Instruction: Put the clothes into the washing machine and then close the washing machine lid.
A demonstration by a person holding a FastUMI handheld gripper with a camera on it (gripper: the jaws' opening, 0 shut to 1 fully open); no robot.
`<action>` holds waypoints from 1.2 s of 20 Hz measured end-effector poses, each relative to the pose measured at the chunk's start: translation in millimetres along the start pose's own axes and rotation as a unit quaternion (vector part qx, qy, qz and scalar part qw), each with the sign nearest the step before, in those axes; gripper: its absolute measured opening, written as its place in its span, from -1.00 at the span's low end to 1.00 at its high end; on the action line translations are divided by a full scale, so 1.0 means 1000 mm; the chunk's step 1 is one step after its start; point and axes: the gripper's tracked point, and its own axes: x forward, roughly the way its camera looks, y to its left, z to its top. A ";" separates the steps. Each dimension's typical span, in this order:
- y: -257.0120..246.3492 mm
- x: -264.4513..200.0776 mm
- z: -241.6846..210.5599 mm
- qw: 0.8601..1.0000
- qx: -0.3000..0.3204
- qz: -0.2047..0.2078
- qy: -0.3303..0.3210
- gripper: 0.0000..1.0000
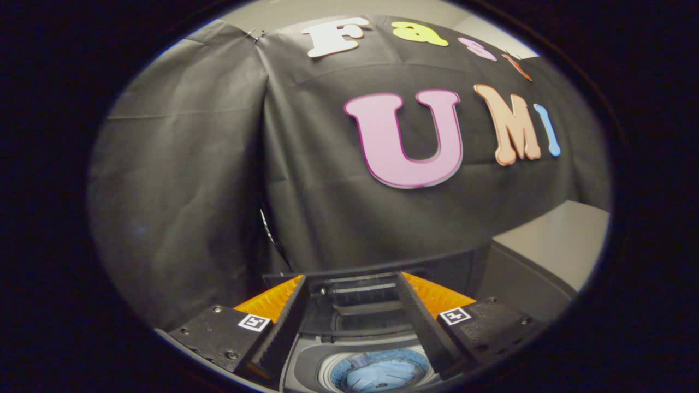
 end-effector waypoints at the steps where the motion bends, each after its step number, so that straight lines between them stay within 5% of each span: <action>1: -0.003 -0.001 0.008 1.000 -0.008 -0.012 -0.013 0.93; 10: -0.028 0.064 0.057 0.995 -0.016 -0.055 -0.083 0.93; 24: -0.043 0.126 -0.016 0.992 -0.082 -0.092 -0.008 0.93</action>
